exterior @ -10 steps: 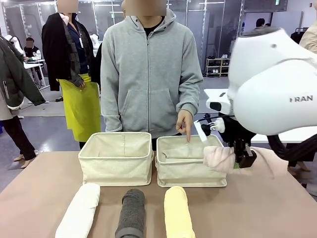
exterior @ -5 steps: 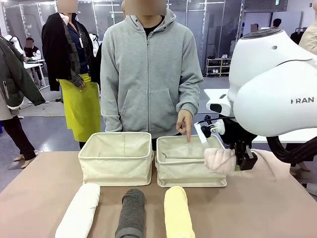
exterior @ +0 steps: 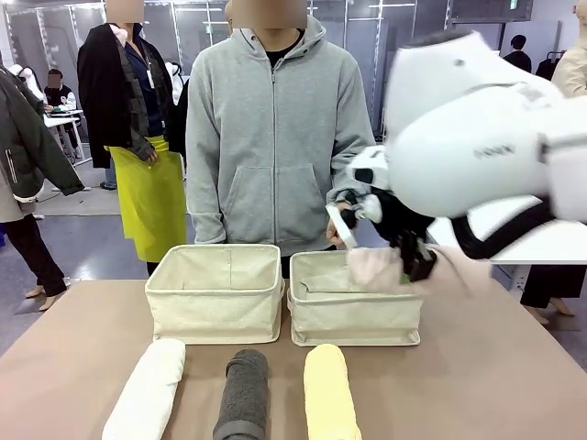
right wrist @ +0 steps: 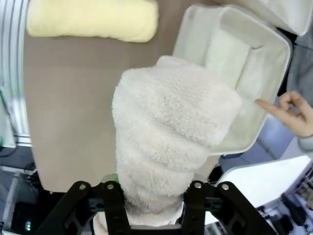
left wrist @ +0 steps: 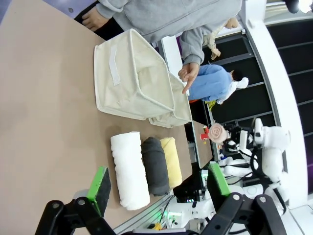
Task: Divide the towels into two baskets.
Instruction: Pick up one hotel-folded towel and place it in the Fabric basket indicated by the person.
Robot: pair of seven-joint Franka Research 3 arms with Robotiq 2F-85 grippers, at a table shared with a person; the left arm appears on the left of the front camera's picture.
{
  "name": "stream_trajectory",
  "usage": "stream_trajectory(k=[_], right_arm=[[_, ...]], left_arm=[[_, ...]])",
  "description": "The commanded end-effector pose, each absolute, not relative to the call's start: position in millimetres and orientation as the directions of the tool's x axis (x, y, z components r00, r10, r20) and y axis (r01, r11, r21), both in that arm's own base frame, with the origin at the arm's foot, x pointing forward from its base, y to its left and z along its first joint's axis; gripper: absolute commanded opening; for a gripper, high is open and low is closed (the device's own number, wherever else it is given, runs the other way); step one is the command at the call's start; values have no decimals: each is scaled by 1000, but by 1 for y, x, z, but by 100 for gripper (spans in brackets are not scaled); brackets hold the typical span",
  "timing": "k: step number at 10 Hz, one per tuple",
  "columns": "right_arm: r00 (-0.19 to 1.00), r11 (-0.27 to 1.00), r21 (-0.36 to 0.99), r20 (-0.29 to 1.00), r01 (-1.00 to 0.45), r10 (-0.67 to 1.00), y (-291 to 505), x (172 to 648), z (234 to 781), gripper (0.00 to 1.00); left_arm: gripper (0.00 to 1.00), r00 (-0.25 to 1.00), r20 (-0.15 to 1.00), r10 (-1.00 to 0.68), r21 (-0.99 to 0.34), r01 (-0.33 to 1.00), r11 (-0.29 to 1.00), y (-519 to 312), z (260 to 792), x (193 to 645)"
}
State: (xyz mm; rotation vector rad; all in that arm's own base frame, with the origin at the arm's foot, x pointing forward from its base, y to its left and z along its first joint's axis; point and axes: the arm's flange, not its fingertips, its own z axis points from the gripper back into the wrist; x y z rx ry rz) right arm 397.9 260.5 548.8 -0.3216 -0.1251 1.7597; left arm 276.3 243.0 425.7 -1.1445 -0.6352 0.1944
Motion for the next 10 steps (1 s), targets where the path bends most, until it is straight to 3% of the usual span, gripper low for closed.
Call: stream_trajectory(k=[1,4,10], right_arm=[[-235,-283,-222,-220,-933,947,294,457,570,37],[-239,-273,-165,-202,-948,950,322,537,552,37],[-300,-317,-98,-156,-943,941,309,615,461,37]], left_arm=[[100,805,374,461,-894,181,409,245,428,274],[100,805,374,461,-894,181,409,245,428,274],[100,805,374,461,-894,181,409,245,428,274]])
